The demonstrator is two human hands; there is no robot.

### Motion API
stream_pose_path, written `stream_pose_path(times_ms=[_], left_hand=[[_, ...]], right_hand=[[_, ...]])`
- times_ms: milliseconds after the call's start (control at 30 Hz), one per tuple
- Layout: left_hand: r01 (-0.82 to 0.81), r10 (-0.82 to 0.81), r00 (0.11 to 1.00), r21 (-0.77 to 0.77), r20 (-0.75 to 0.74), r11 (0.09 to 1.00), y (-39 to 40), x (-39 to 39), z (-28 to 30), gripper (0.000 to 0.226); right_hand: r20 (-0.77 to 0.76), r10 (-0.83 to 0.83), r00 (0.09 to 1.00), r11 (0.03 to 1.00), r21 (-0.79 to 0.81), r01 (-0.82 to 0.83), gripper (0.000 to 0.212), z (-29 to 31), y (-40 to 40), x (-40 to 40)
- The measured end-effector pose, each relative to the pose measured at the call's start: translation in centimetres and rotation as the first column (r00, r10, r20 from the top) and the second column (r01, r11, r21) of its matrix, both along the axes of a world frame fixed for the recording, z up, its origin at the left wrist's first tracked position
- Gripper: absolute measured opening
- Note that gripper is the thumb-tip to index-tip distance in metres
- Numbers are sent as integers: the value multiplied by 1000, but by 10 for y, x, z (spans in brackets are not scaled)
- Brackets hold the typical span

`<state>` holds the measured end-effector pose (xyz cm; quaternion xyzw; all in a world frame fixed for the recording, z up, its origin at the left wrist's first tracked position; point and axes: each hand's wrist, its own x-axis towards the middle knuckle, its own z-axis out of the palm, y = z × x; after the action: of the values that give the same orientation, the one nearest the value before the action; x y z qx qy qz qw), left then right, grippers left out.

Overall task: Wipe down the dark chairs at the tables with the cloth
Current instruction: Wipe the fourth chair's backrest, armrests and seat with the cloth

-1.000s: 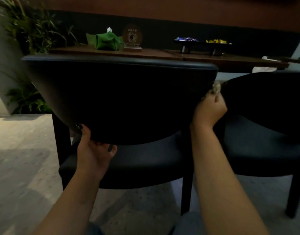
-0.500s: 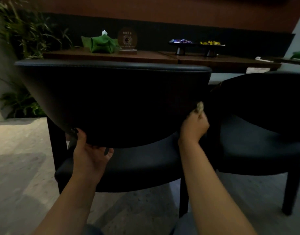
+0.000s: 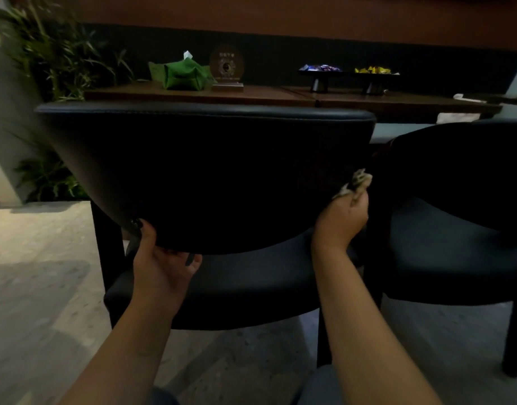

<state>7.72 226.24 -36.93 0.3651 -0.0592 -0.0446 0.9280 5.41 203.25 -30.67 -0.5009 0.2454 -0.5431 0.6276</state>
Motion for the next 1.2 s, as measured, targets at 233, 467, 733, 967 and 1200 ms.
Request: stream_pose_path(times_ms=[233,467,733,967,1200], left_hand=[[12,-13,999,42,40,999,0,1,-2,52],[21,-21,999,20,25,1000,0,3,-3,45],[20,-21,999,32,29,999,0,6,-5,54],[10,-12,1000,56,25,998,-2,3,-2,52],[50,-52,998,74,18,996,2,1,-4,56]], right_hand=[[269,-119,956,901,-376,218,42,66,13,-17],[302,-6,953,422,-863,277,39,0,51,-22],[139,60,988,-79,-986,144,46,43,32,-21],[214,257,943,-701,-630,334,30,69,36,-29],[47,177,983,-814,-555,173,26,38,54,-29]])
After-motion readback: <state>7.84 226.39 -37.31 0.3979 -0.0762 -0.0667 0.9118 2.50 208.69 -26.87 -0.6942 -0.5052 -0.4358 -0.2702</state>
